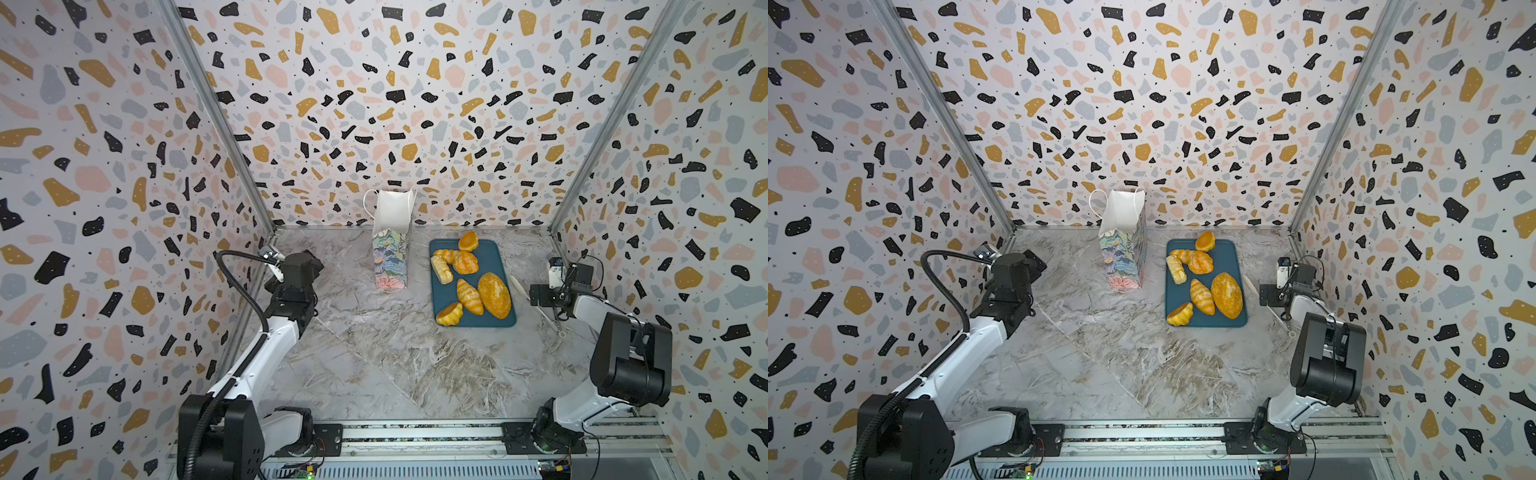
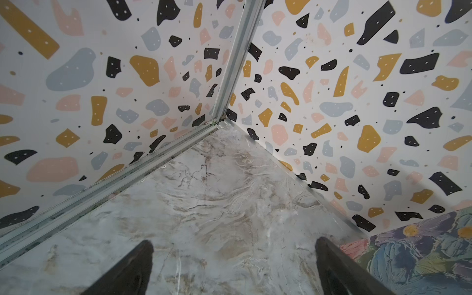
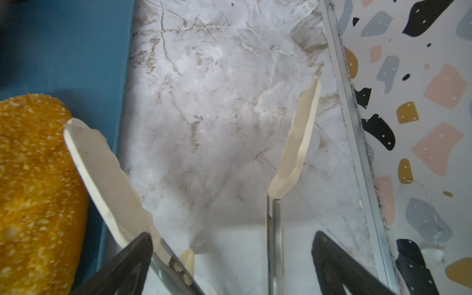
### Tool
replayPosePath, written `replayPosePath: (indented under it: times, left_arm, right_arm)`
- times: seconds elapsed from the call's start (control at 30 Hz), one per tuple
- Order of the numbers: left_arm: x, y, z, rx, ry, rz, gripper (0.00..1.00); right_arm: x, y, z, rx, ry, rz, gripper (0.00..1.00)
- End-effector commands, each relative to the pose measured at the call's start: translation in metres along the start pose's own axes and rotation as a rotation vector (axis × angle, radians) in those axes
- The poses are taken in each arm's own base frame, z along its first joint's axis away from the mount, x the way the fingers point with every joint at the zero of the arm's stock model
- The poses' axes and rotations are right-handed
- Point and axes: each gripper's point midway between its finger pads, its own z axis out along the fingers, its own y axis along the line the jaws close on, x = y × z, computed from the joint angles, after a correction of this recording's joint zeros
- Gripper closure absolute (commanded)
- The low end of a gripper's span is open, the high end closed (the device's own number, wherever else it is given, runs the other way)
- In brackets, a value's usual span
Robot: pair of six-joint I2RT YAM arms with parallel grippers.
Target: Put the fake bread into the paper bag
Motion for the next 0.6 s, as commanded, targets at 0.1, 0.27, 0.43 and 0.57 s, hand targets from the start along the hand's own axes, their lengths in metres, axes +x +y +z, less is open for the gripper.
replayPosePath:
  times: [0.1,0.27,0.43,0.57]
  left_arm:
    - [-0.005,-0.022,0.002,0.072,0.028,-0.022,0.01]
    - [-0.009,-0.063,0.008,0.204,0.101,-0.037,0.01]
    - [-0.019,-0.13,0.003,0.423,0.185,0.002,0.01]
    - [-0.021,-0.177,-0.01,0.597,0.227,0.032,0.0]
  right_arm:
    - [-0.016,0.001,-0.015,-0.004,-0.07,0.014,0.01]
    - [-0.026,0.0,-0.024,-0.005,-0.101,0.028,0.01]
    - [-0.034,0.009,-0.031,-0.049,-0.132,0.054,0.01]
    - [-0.039,0.016,-0.035,-0.069,-0.146,0.052,0.01]
